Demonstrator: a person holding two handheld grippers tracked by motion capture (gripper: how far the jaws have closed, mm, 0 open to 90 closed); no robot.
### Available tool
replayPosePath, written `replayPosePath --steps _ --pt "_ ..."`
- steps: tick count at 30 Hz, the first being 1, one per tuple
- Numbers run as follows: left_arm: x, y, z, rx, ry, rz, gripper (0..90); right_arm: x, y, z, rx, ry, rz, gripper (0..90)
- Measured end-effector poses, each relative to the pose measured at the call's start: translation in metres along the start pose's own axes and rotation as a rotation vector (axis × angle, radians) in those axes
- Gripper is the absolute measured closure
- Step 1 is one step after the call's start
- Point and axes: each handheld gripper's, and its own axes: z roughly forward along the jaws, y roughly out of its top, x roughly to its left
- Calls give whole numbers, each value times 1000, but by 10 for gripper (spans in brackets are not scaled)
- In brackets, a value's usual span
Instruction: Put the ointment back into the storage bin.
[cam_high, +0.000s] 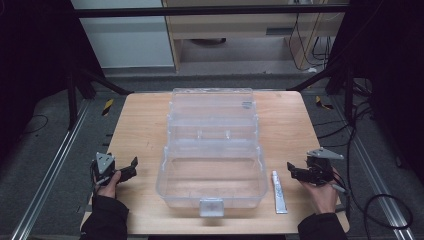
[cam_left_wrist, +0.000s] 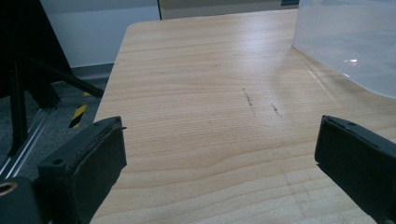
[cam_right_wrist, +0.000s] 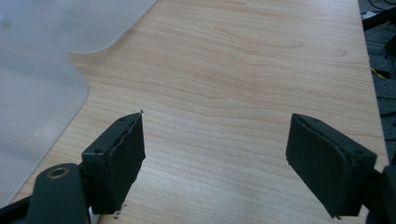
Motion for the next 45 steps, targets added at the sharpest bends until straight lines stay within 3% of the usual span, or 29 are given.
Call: replayPosePath --steps 6,11,15,18,29,45 --pt "0 0 0 -3 0 0 15 6 8 -12 0 9 -2 225" --pt "-1 0 0 0 2 6 15 16 21 -29 32 -20 -19 280" --pt "-1 0 0 0 3 6 15 21 26 -35 49 7 -21 308" --pt "-1 0 0 0 3 6 15 27 31 -38 100 32 -35 328" --pt "-1 0 0 0 2 7 15 42 43 -45 212 54 -36 374" --pt "-1 0 0 0 -1 10 15 62 41 -33 395 72 -42 440"
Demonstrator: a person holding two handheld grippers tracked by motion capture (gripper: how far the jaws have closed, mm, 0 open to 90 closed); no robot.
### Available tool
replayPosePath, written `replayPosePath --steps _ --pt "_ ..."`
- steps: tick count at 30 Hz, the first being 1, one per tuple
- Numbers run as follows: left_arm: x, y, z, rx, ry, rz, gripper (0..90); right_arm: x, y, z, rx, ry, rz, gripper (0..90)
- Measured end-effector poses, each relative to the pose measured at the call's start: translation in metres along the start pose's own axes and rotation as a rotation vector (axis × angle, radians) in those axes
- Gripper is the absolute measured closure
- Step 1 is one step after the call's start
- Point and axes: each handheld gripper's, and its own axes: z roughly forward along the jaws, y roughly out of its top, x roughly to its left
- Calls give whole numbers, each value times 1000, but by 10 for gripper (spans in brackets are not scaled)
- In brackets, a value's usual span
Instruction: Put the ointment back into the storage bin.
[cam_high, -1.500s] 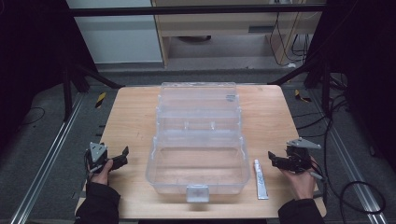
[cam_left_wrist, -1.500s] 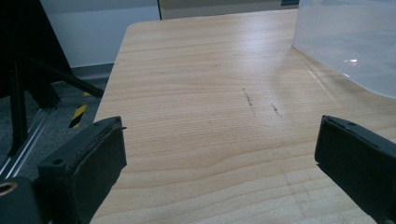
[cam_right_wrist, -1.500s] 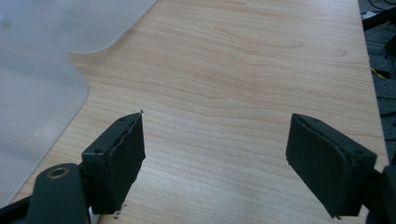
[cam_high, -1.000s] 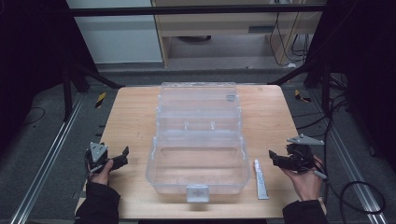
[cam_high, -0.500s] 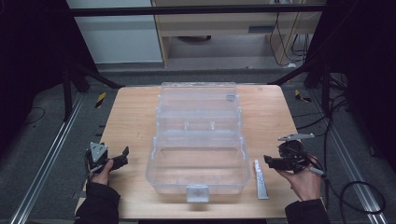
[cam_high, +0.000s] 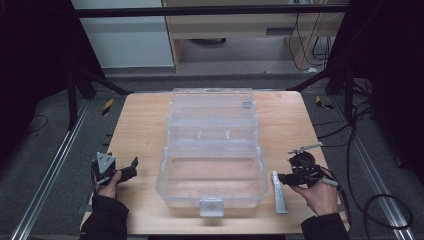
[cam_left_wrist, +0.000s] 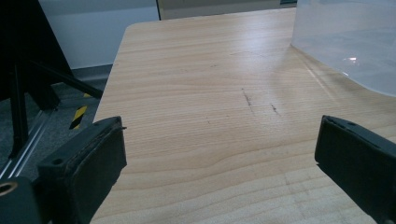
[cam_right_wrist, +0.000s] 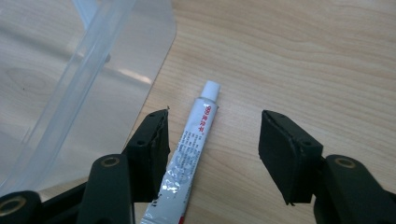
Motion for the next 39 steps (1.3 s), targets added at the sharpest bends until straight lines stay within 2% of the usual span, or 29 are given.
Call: replayPosePath --steps 2,13,24,28,39 --pt "0 0 0 0 0 0 15 3 1 4 22 15 8 454" --pt "0 0 0 0 -2 0 15 9 0 23 108 32 11 501" --pt "0 0 0 1 -3 1 15 13 1 37 157 27 12 548" --pt "0 0 0 1 -4 1 15 13 2 43 182 10 20 567" --pt "0 0 0 0 -2 -1 15 9 0 57 221 16 40 606"
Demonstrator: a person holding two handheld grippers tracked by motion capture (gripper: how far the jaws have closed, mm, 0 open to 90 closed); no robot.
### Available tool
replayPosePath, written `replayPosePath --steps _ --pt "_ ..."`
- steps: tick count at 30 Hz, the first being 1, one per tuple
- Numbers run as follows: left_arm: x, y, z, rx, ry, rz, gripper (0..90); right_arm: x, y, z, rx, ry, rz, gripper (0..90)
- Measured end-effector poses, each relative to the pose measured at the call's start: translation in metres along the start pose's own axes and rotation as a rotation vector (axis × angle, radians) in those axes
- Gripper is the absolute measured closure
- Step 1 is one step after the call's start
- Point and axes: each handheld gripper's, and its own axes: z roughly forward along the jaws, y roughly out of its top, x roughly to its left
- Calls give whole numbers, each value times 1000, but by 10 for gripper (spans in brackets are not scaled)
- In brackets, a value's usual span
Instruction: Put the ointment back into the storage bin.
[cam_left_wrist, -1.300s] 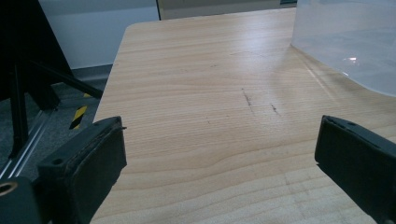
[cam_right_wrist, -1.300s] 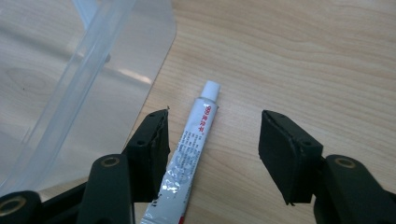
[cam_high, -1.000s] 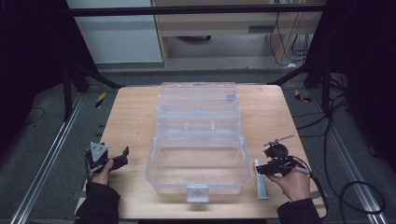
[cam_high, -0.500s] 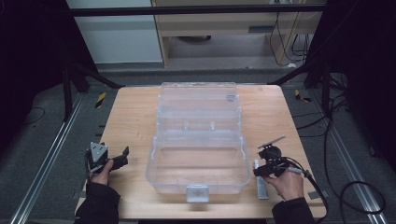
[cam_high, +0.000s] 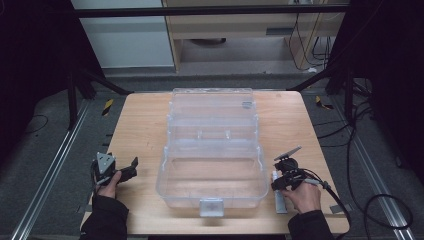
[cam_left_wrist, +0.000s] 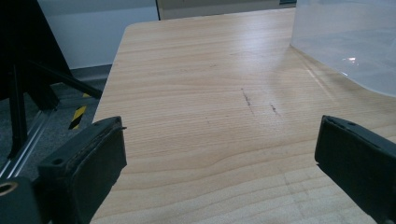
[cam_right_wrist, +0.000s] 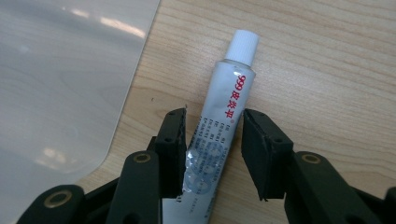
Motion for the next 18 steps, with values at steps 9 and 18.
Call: replayPosePath --steps 9,18 --pt "0 0 0 0 -2 -1 15 1 4 6 41 -11 2 646" --pt "0 0 0 0 -2 0 15 3 5 9 72 -25 -15 692"
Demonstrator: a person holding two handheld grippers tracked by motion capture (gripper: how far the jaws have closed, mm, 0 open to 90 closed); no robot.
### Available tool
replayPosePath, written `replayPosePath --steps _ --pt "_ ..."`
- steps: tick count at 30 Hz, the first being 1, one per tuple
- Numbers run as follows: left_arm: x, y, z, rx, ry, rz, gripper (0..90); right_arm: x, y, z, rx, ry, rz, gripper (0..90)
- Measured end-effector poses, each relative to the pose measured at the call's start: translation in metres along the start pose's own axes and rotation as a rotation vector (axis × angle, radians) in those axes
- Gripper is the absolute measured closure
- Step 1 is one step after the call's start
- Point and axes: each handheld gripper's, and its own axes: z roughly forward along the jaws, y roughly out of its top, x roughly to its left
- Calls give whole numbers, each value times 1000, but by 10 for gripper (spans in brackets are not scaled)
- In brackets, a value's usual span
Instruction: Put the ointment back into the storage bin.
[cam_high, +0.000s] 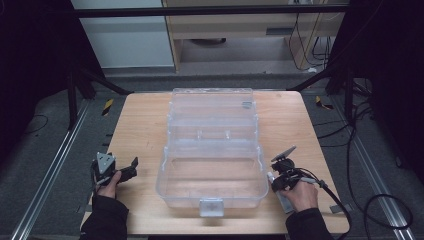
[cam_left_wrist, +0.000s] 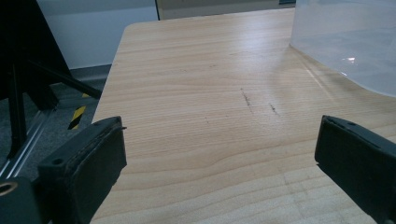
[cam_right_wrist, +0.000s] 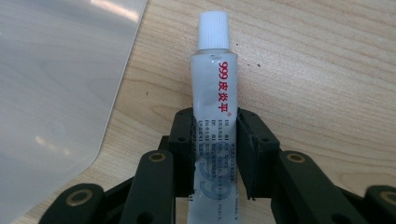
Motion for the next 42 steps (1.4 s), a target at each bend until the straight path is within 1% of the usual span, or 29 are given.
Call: replayPosePath --steps 4,7,9,10,11,12,13,14,15,16,17,18,20,21,22,23,24,25,29,30,31,32,34,36,37,40,42 --pt "0 0 0 0 1 -1 15 0 0 -1 2 -9 -12 694" --pt "0 0 0 0 1 -1 15 -4 -1 -10 -31 0 -26 695" --pt "0 0 0 1 1 -1 15 -6 -1 -13 -40 5 -18 696" --pt "0 0 0 1 1 -1 15 -10 -2 -21 -75 15 -9 695" --pt "0 0 0 1 2 -1 15 -12 -2 -23 -88 17 -4 696" --pt "0 0 0 1 2 -1 15 -12 -2 -23 -88 17 -4 696" --pt "0 0 0 1 2 -1 15 -16 -4 -30 -124 28 13 696" --pt "0 0 0 1 2 -1 15 -18 -5 -32 -141 32 18 696" --pt "0 0 0 1 2 -1 15 -18 -5 -32 -141 32 18 696" --pt "0 0 0 2 2 0 15 -21 -6 -37 -173 35 21 696" --pt "0 0 0 2 2 0 15 -21 -6 -37 -173 35 21 696" --pt "0 0 0 3 2 1 15 -22 -7 -42 -192 23 16 696" --pt "0 0 0 3 2 2 15 -21 -7 -47 -209 25 9 696" --pt "0 0 0 3 2 2 15 -21 -7 -47 -209 25 9 696" --pt "0 0 0 3 1 2 15 -20 -6 -51 -226 22 -9 696" --pt "0 0 0 3 2 1 15 -20 -6 -51 -226 22 -9 696" --pt "0 0 0 2 0 1 15 -19 -5 -56 -246 25 -17 696" --pt "0 0 0 2 0 1 15 -19 -5 -56 -246 25 -17 696" --pt "0 0 0 2 -3 5 15 -18 -4 -68 -296 16 -47 696" --pt "0 0 0 1 -4 4 15 -17 -3 -74 -316 19 -60 696" --pt "0 0 0 1 -4 4 15 -17 -3 -74 -316 19 -60 696" --pt "0 0 0 2 -4 4 15 -17 -3 -81 -336 26 -84 696" --pt "0 0 0 1 -4 5 15 -17 -2 -89 -354 32 -99 696" --pt "0 0 0 1 -5 6 15 -17 -1 -96 -369 31 -119 696" --pt "0 0 0 1 -5 6 15 -17 -1 -96 -369 31 -119 696" --pt "0 0 0 1 -4 4 15 -15 0 -106 -389 42 -152 696" --pt "0 0 0 1 -4 4 15 -14 1 -113 -406 57 -175 696"
